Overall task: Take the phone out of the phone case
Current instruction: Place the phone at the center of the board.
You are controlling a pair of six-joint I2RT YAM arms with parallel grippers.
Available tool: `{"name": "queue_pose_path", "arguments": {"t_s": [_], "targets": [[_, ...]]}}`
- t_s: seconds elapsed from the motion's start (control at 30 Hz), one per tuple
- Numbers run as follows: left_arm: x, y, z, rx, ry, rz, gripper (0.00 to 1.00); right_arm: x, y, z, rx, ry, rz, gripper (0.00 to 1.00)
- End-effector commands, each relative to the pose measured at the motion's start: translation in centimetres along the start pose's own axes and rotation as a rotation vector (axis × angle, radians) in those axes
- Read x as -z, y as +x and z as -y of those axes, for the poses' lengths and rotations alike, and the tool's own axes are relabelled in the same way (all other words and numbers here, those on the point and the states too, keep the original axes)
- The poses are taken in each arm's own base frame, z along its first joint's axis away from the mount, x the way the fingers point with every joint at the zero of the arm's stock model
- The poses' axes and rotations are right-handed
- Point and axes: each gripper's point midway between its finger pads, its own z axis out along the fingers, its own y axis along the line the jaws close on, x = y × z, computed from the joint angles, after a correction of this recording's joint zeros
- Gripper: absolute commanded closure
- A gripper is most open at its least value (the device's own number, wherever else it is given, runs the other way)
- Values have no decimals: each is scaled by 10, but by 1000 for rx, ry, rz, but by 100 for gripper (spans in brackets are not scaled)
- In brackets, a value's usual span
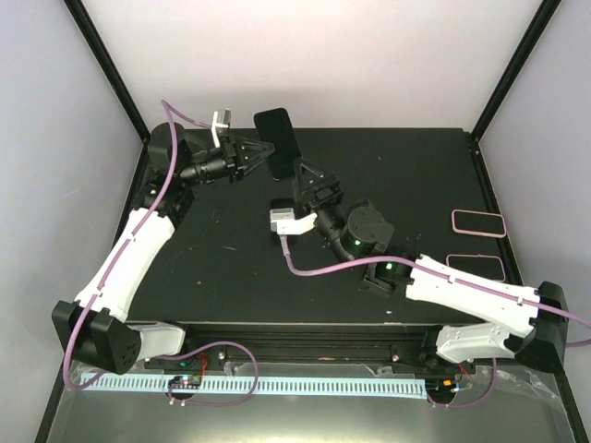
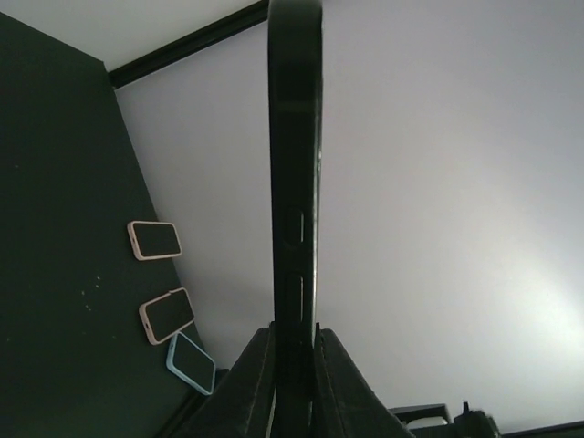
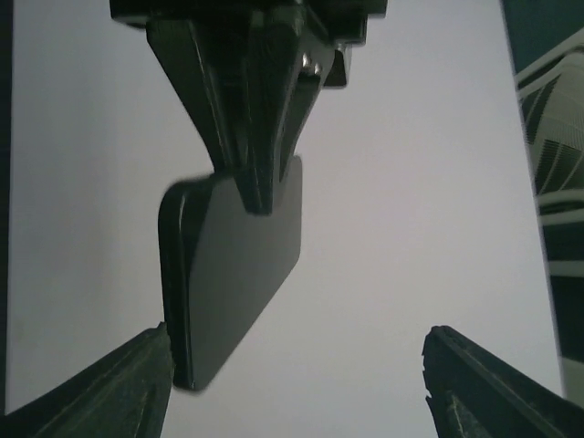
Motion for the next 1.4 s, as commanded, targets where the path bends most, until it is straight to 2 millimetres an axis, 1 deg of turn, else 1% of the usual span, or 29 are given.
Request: {"name": "queue_pose_path", "arguments": {"t_s": [0.0, 0.07, 0.13, 0.23, 0.27, 0.3, 0.53, 0.63, 0.67, 0.73, 0.77, 0.87, 1.0, 1.07, 1.17, 1.37], "targets": [[2, -6, 2, -125, 0, 13, 98, 9, 22, -12, -126, -92, -45, 22], [1, -7, 2, -176, -1, 9, 98, 13, 26, -20, -171, -156, -45, 20], [1, -6, 1, -216, -10, 2, 99, 19, 30, -20, -246, -208, -40, 18], [2, -5, -4, -276, -26, -2, 98, 25, 35, -15, -376, -284, -33, 14], [2, -4, -6, -291, -30, -2, 98, 25, 37, -11, -427, -304, -33, 13], [2, -3, -7, -307, -29, -3, 99, 26, 41, -3, -493, -317, -34, 13], [6, 7, -6, -416, 13, 0, 98, 34, 53, 1, -835, -489, -4, 12], [7, 12, -5, -434, 33, -6, 98, 36, 56, 1, -1019, -600, 25, 12], [7, 13, -5, -439, 41, -8, 98, 37, 54, -2, -1074, -657, 39, 12], [6, 18, 0, -466, 70, -14, 99, 39, 50, -9, -1182, -770, 60, 13], [6, 21, 3, -480, 85, -16, 98, 41, 44, -13, -1239, -838, 87, 14], [6, 29, 11, -518, 128, -21, 98, 46, 39, -11, -1431, -970, 153, 18], [7, 41, 16, -543, 175, -32, 99, 42, 47, -4, -1706, -1042, 211, 24], [5, 45, 17, -542, 184, -41, 99, 39, 52, -8, -1810, -1066, 219, 26], [2, 52, 18, -535, 194, -59, 99, 36, 51, -5, -1885, -1084, 274, 28], [-4, 64, 21, -535, 220, -87, 98, 33, 50, -13, -1991, -1121, 269, 31]]}}
